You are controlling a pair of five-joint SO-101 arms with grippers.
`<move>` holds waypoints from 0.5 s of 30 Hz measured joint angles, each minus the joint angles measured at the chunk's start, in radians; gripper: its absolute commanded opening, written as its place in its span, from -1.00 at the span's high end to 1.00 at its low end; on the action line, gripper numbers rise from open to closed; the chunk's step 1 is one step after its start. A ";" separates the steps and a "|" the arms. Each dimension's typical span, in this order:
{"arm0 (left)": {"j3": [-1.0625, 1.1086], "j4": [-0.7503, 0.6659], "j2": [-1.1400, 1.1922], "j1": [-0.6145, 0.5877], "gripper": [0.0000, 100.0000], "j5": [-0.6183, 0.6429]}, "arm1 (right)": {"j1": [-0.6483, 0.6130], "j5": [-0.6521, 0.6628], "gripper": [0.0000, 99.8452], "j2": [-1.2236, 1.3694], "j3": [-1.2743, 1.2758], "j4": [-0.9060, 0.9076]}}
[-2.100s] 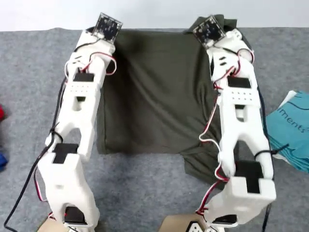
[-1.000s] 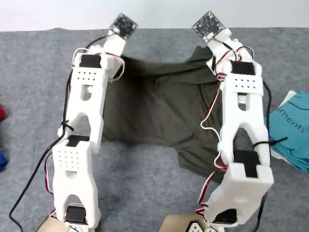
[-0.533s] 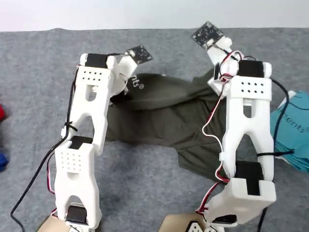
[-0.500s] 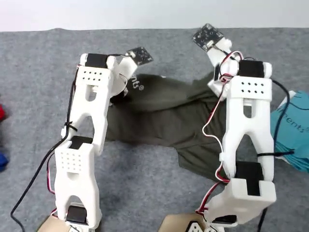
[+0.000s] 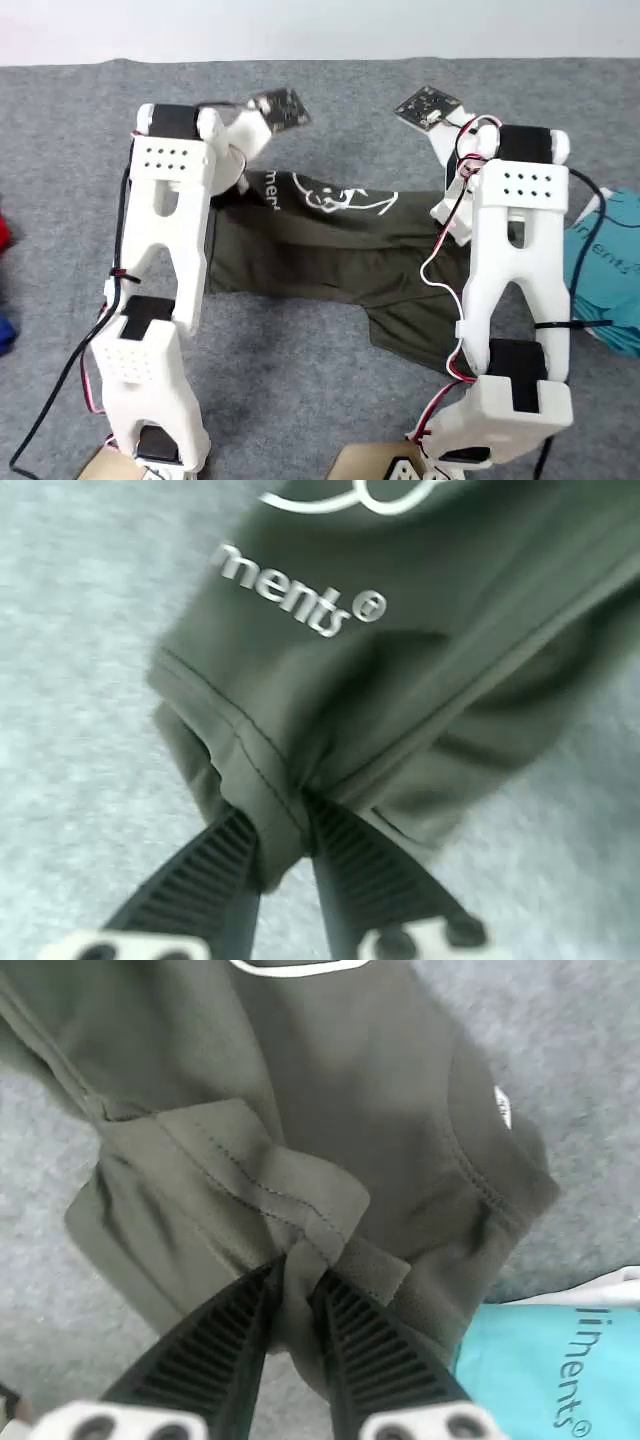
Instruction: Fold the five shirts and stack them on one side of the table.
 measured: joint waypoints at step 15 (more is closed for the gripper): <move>0.256 -0.002 -0.060 0.000 0.99 -0.106 | 0.000 0.000 0.98 0.000 0.000 0.041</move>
